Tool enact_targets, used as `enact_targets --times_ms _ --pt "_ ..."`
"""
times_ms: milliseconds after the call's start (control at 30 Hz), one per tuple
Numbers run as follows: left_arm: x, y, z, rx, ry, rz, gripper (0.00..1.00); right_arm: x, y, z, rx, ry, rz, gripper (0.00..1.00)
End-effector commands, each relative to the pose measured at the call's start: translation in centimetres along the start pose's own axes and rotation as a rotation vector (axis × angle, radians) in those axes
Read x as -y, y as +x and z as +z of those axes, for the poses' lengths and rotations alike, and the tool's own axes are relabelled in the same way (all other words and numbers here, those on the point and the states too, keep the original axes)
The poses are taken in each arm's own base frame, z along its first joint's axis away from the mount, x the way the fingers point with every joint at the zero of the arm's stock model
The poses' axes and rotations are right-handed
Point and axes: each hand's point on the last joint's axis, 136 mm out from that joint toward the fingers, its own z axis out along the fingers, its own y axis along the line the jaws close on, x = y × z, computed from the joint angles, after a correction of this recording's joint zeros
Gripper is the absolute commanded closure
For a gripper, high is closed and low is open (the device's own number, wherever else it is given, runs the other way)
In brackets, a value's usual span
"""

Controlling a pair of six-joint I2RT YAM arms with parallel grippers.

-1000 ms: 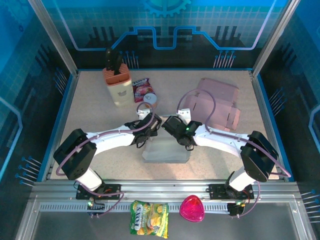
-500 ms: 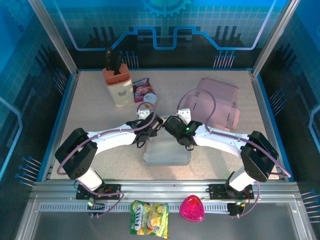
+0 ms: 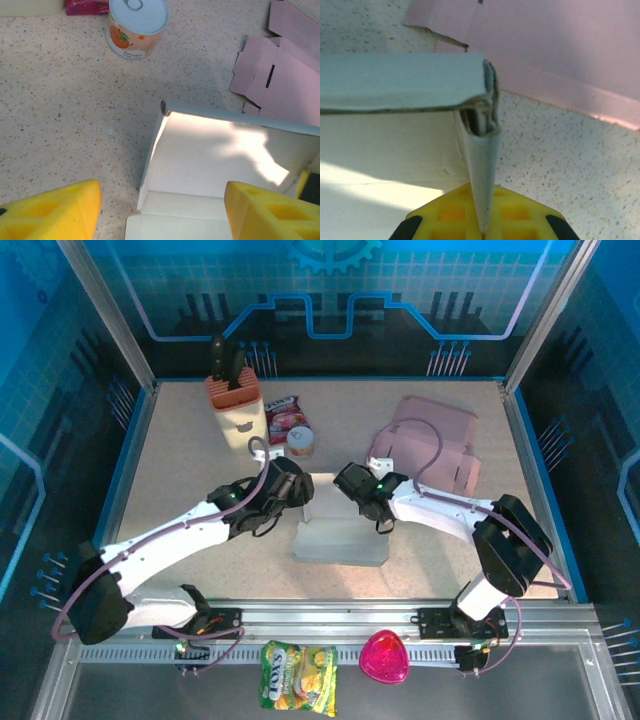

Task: Fold the paper box

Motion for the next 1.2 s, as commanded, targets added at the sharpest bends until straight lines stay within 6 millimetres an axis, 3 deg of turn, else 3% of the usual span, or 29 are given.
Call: enact_targets --times_ms 0,167,367,600,733,967,1100,1167 --pt "-1.3 1.0 -1.7 -0.045 -0.017 0.013 0.36 0.6 1.7 0.5 -0.116 -0.005 0.098 1.00" --pt "-3.5 2.2 -2.7 -0.084 -0.083 0.057 0.39 1.2 4.0 0.9 -0.276 -0.006 0.301 1.00" --pt "-6.0 3.6 -4.4 -0.084 -0.100 0.024 0.43 3.4 6.6 -0.1 -0.471 0.129 0.555 1.00" --pt "-7.0 5.9 -4.7 -0.134 -0.083 0.015 0.49 2.2 9.3 -1.0 -0.667 0.111 0.847 1.00" --pt "-5.8 8.1 -3.3 -0.178 -0.032 0.015 0.53 1.5 10.5 -1.3 -0.723 0.116 0.960 1.00" --pt "-1.5 11.6 -0.1 -0.227 0.048 0.063 0.54 0.5 11.3 -1.9 -0.783 0.147 1.059 1.00" --pt "0.3 12.4 1.2 -0.225 0.078 0.065 0.55 -0.7 12.7 -1.3 -0.844 0.136 1.108 1.00" --pt "0.8 12.5 1.5 -0.218 0.082 0.065 0.55 -1.6 13.8 -0.9 -0.882 0.106 1.125 0.95"
